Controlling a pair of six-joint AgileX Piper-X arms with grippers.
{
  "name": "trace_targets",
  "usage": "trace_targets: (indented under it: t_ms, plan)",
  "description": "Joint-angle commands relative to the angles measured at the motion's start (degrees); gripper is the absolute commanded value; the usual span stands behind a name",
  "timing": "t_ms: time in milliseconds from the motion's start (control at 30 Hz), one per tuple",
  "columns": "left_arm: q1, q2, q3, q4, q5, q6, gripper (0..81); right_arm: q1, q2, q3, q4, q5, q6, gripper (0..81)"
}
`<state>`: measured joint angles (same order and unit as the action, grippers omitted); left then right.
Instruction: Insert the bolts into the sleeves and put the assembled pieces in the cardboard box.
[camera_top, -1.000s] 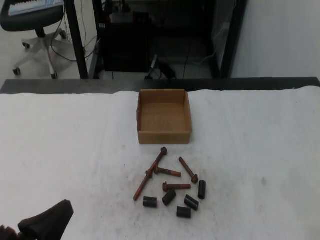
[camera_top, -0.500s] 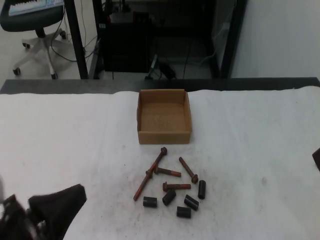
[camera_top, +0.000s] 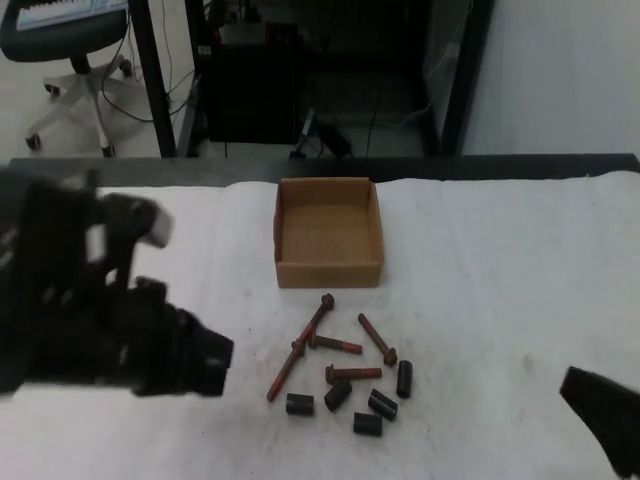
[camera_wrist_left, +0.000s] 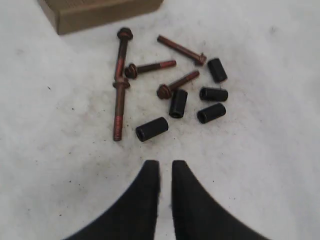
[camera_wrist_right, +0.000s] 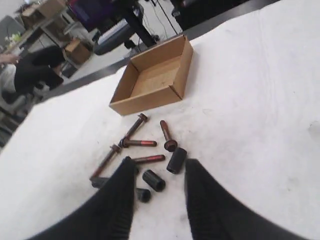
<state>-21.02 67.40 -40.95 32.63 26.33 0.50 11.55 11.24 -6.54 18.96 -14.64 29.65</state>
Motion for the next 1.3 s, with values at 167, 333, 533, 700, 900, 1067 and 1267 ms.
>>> trace_targets:
  t_ms: [167, 333, 533, 700, 900, 1067, 1267]
  plan:
    - [-3.24, 5.93, -6.67, 3.30, 0.81, 0.77, 42.5, -0.01, 37.37, -25.01, -0.50, -6.30, -19.13, 33.5]
    - [-4.65, 8.22, -7.67, 2.70, 0.72, 4.03, 42.8, 1.52, 54.79, -40.10, 8.73, -3.29, -20.70, 33.5]
    - [-5.36, 15.11, -12.88, 2.93, -2.29, 5.75, 42.8, 5.99, 63.92, -52.55, 17.01, -0.24, -21.26, 33.5]
    - [-5.93, 24.34, -20.83, 8.25, -5.43, 7.40, 42.8, 7.32, 64.23, -55.65, 17.28, 1.28, -24.37, 33.5]
    - [-8.76, 33.83, -28.37, 19.69, -13.62, 12.83, 42.8, 7.20, 64.23, -56.64, 22.26, 1.00, -29.65, 33.5]
    - [-11.89, 36.79, -29.10, 20.65, -14.31, 12.82, 42.0, 7.20, 64.23, -56.64, 23.72, 2.80, -31.41, 33.5]
    - [-14.61, 37.60, -29.10, 16.16, -21.37, 12.82, 37.9, 7.20, 64.23, -56.64, 24.45, 2.79, -31.41, 33.5]
